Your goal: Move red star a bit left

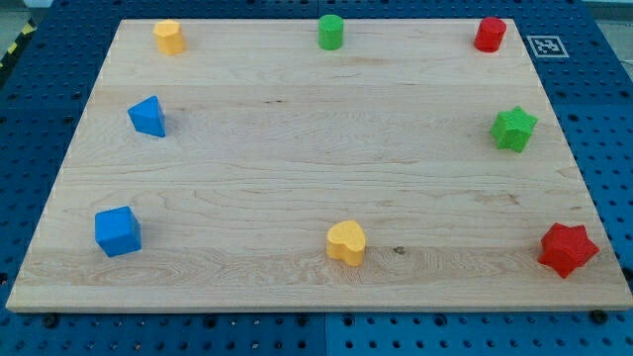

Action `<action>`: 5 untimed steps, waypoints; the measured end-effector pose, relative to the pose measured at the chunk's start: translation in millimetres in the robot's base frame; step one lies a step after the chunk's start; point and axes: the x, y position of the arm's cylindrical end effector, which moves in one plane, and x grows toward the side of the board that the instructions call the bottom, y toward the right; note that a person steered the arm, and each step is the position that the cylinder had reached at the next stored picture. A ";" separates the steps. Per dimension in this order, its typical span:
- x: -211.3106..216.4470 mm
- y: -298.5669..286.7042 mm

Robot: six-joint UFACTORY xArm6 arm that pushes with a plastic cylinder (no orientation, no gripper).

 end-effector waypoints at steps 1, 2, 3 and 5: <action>0.0 0.0; -5.1 -6.6; -5.6 -49.8; -5.6 -66.9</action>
